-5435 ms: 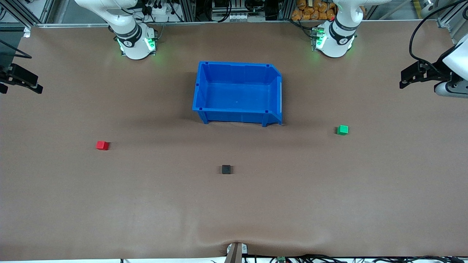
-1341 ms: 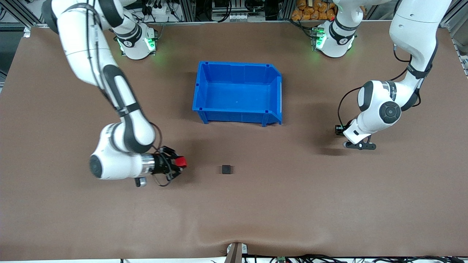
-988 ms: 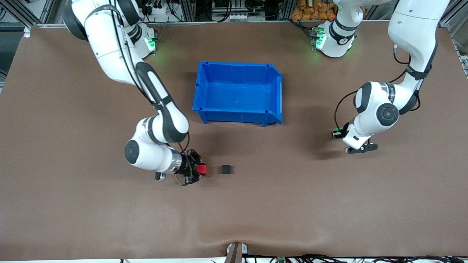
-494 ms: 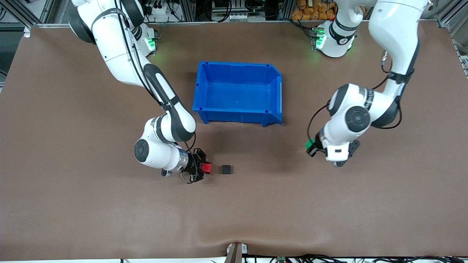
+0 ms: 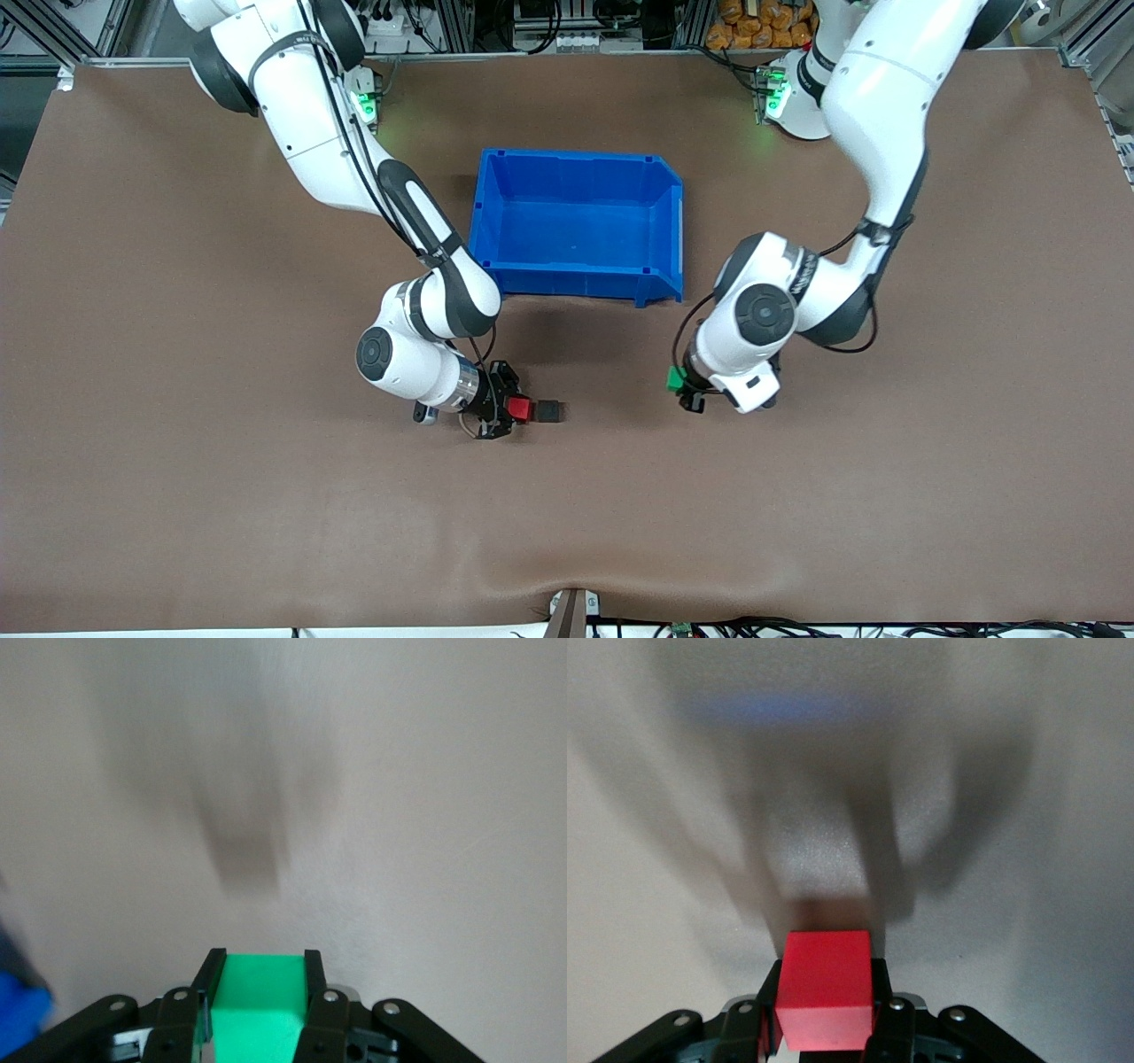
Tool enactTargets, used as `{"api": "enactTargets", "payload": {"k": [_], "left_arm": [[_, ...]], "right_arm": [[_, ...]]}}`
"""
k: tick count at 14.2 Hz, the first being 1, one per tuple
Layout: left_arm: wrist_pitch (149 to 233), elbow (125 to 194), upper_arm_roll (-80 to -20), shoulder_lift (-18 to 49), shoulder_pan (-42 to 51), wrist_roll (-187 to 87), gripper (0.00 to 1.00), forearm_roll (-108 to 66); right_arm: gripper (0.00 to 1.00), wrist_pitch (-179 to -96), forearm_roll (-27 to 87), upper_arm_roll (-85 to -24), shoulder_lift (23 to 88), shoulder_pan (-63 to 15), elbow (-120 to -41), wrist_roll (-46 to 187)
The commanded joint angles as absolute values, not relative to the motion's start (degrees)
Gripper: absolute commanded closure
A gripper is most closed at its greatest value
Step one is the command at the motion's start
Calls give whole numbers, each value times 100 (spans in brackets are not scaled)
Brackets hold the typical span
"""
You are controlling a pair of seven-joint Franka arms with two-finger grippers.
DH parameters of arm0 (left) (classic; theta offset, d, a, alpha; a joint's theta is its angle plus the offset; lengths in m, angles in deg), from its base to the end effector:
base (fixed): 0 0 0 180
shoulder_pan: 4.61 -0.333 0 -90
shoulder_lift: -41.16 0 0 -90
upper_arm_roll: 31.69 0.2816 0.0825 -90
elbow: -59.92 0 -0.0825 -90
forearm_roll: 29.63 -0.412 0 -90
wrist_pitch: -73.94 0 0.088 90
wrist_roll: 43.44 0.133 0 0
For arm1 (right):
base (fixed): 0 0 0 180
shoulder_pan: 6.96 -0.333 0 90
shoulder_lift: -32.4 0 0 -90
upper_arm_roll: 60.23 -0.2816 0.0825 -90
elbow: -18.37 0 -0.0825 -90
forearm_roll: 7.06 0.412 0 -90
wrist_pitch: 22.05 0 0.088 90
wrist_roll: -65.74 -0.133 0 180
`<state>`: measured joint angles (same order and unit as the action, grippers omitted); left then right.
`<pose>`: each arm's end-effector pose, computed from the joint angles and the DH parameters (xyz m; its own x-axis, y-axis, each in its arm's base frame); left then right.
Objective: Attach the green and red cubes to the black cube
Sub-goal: 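Press the green cube against the black cube with the left gripper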
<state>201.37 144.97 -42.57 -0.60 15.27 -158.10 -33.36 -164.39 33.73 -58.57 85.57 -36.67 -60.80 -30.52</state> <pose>0.6275 -0.3519 0.1826 0.0959 0.9924 -0.0766 0.9952 -0.0969 -0.0092 0.6537 0.3607 0.1057 -0.1255 -0.8752 -0.4673 -0.9904 0.1381 0.0073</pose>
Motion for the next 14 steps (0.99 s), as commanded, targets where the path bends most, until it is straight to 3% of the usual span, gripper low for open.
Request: {"api": "enactTargets", "payload": {"k": [1, 2, 3, 6, 7, 10, 14], "left_arm": [[20014, 13474, -3865, -752, 1989, -16813, 100, -3438], [20067, 13315, -3724, -849, 2130, -17060, 100, -3421], [20207, 13227, -3662, -946, 2254, -17280, 100, -3420], [20656, 13129, -3635, -1157, 2421, -17545, 100, -3420], [20700, 13094, -3635, -1210, 2483, -17545, 100, -3420], [20814, 12927, -3644, -1394, 2553, -17511, 100, -3412], [20955, 12910, -3644, -1491, 2764, -17475, 100, -3412]], "right_arm": [[100, -16504, 3495, -5803, 8732, -3763, -5845, -3112], [93, -16548, 3495, -5803, 8742, -3798, -5835, -3112], [78, -16557, 3495, -5795, 8742, -3798, -5835, -3112], [75, -16593, 3495, -5803, 8742, -3833, -5809, -3120], [64, -16601, 3495, -5803, 8742, -3842, -5809, -3120], [0, -16619, 3460, -5795, 8724, -3842, -5809, -3129], [0, -16540, 2943, -5751, 8488, -3640, -5853, -3059]]}}
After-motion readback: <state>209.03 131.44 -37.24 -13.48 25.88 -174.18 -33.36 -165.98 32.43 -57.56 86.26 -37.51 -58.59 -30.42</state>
